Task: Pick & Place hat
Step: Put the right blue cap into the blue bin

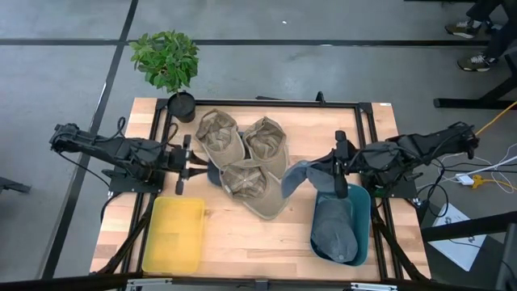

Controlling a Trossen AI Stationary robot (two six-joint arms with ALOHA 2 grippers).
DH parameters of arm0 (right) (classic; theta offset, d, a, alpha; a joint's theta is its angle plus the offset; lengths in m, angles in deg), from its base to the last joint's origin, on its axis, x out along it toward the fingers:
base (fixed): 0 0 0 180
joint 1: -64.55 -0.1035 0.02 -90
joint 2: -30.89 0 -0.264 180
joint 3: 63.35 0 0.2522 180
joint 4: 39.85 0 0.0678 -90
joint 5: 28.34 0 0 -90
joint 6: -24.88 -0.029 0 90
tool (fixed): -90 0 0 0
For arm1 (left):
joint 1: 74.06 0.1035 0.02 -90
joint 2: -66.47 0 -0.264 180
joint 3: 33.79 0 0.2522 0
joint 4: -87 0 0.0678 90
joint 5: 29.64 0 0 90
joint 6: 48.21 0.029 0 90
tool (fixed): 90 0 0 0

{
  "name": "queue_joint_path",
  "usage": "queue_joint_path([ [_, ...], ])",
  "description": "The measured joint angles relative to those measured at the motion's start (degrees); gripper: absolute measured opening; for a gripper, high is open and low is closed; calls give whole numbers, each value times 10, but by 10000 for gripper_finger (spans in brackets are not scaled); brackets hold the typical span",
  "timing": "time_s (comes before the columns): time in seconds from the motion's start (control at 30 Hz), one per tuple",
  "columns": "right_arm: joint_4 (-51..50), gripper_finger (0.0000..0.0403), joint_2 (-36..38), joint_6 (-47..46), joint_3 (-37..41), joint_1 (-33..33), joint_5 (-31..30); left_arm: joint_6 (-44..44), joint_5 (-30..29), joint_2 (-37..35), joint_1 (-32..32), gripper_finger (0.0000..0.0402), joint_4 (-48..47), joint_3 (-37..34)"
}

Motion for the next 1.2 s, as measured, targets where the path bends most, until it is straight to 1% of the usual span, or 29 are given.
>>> queue_joint_path([
  [0.07, 1, 16, -5, 1, 4, 0, 0, 11, 15, -7, 0, 72, 58, -28],
  [0.13, 2, 16, -11, 1, 10, 0, 0, 15, 29, -22, 1, 72, 103, -75],
  [0.2, 0, 16, -17, 2, 15, 0, 1, 4, 25, -41, 3, 72, 149, -127],
  [0.3, 6, 16, -20, 7, 20, 0, 1, -16, 31, -88, 7, 72, 207, -194],
  [0.37, 7, 16, -20, 9, 21, 0, 1, -17, 49, -125, 7, 72, 242, -232],
  [0.47, 10, 16, -20, 14, 21, 0, 1, -16, 79, -189, 7, 72, 272, -274],
  [0.7, 10, 16, -20, 15, 22, 3, 1, -1, 93, -334, 7, 72, 236, -320],
  [0.73, 10, 16, -20, 15, 22, 3, 1, 0, 102, -342, 7, 72, 226, -322],
  [0.83, 10, 16, -20, 14, 22, 3, 1, 0, 143, -341, 9, 72, 221, -322],
  [0.93, 10, 16, -20, 12, 22, 3, 1, -3, 159, -341, 9, 72, 209, -322],
  [1.03, 15, 16, -20, 11, 22, 3, 10, 22, 185, -340, 9, 72, 201, -322],
  [1.1, 14, 16, -20, 11, 22, 3, 15, 29, 189, -338, 9, 72, 179, -322],
  [1.2, 14, 16, -20, 13, 22, 3, 33, 10, 184, -333, 9, 72, 179, -322],
])
